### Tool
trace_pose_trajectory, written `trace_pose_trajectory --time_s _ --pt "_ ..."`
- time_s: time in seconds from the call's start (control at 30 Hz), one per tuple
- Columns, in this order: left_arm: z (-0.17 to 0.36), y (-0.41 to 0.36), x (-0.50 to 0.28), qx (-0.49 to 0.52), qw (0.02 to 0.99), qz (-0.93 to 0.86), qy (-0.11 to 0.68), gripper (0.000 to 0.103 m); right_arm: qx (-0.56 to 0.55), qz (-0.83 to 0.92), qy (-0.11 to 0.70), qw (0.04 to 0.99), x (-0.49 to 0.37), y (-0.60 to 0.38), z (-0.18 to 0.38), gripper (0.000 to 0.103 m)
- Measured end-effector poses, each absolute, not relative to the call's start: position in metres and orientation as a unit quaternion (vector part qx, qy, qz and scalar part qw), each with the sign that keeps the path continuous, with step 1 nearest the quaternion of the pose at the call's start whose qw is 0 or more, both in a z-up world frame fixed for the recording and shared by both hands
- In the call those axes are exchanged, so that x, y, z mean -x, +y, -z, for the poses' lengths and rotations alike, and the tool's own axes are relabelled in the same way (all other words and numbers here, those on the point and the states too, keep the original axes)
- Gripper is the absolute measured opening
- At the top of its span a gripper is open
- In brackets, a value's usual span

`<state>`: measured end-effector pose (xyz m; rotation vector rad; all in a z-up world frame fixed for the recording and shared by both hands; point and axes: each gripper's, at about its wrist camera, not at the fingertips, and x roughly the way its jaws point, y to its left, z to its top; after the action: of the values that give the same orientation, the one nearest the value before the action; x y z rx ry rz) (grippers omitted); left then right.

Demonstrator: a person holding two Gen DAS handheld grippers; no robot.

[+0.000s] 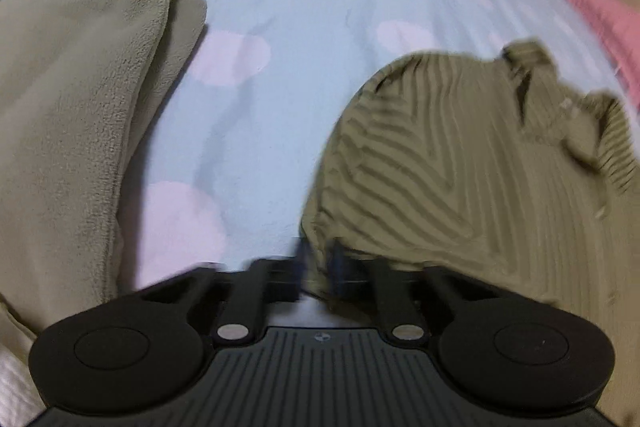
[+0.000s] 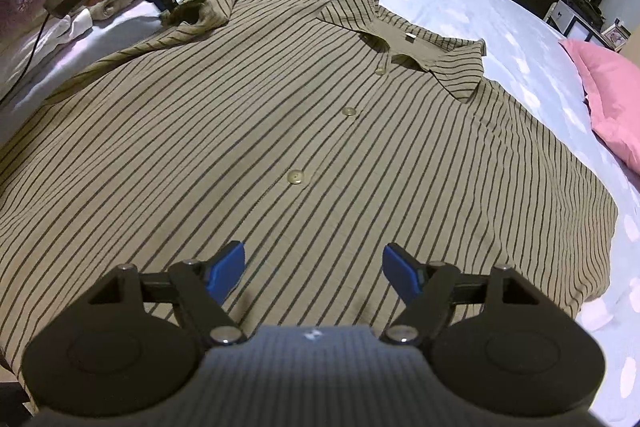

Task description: Fold clothes

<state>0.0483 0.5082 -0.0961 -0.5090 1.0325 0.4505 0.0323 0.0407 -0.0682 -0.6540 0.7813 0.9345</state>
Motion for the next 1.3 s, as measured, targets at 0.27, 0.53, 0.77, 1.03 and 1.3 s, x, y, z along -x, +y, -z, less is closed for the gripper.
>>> trace_pose_trajectory --time_s 0.27,0.53,0.77,1.03,1.3 --pt "0.015 0.504 -0.082 0.234 0.858 -0.161 0.428 0.0 0.3 -0.436 0.353 0.772 -0.028 0.039 0.063 0.078" --pt "-0.003 0.471 -0.17 0.18 0.87 -0.129 0.441 0.0 0.299 -0.44 0.348 0.772 -0.025 0.039 0.06 0.078" --pt "0.027 0.455 -0.206 0.187 0.859 -0.141 0.455 0.008 0.299 -0.447 0.345 0.769 -0.022 0.04 0.058 0.078" --pt "0.02 0.45 -0.182 0.176 0.861 -0.129 0.459 0.023 0.3 -0.447 0.343 0.77 -0.023 0.037 0.057 0.078" --pt "0.042 0.425 -0.103 0.149 0.847 -0.102 0.5 0.023 0.284 -0.411 0.357 0.789 -0.047 0.019 0.062 0.078"
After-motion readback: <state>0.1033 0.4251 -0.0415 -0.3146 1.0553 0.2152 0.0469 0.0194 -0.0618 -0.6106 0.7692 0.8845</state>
